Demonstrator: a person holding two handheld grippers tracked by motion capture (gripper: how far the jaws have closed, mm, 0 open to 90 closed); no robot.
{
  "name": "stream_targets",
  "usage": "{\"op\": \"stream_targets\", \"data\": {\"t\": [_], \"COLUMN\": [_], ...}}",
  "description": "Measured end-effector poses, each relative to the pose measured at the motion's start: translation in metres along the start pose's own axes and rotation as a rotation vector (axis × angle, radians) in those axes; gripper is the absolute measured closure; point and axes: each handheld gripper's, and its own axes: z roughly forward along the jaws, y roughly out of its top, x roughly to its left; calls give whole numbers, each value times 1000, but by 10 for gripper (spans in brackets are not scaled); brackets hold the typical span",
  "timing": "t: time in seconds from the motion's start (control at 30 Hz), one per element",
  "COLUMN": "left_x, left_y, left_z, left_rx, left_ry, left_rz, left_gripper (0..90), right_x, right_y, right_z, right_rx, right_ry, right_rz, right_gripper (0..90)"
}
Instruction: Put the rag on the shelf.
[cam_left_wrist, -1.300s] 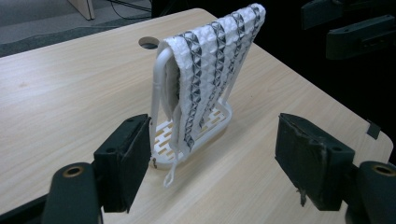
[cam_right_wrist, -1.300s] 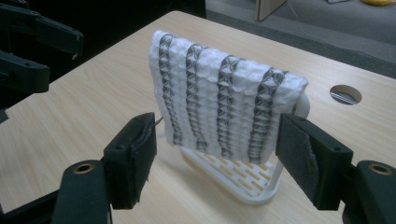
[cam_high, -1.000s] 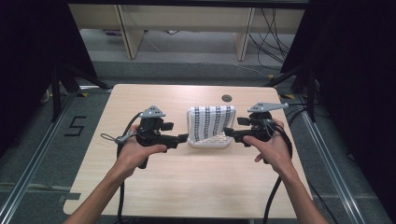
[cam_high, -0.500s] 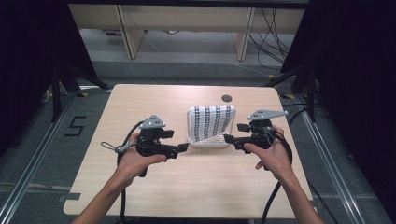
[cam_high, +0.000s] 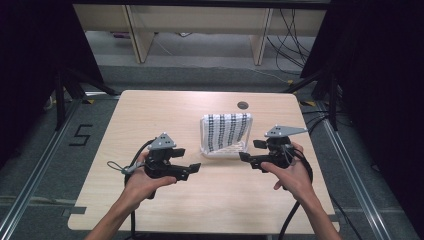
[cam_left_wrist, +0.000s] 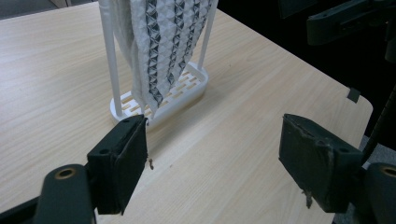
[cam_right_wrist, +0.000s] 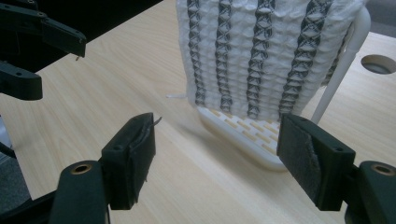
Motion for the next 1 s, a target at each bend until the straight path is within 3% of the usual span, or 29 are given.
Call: {"op": "stream_targets", "data": {"t": [0.23, 0.27, 0.57, 0.6, 0.73, 0.83, 0.93, 1.0], "left_x": [-5, -5, -9, -9, -8, -6, -6, -6], "left_y": [-8, -10, -25, -27, -34, -39, -44, -47], "left_z": [0, 0, -1, -1, -1, -1, 0, 0], "left_rx": [1, -1, 15, 15, 29, 39, 46, 55], "left_ry": [7, 1, 16, 15, 17, 16, 10, 5], "left_rz": [15, 18, 31, 31, 33, 36, 35, 42], "left_gripper": [228, 229, 229, 229, 229, 229, 226, 221], "right_x": [4, 3, 7, 6, 9, 10, 13, 13], "right_y": [-8, -9, -21, -22, -26, -28, -31, -33], "right_z": [0, -1, 0, 0, 0, 1, 2, 3], "right_rx": [23, 19, 29, 22, 36, 30, 41, 45], "right_ry": [18, 12, 26, 27, 34, 32, 34, 34], "right_rz": [29, 2, 27, 3, 29, 2, 20, 8], "right_gripper": [291, 292, 289, 288, 287, 282, 271, 256]}}
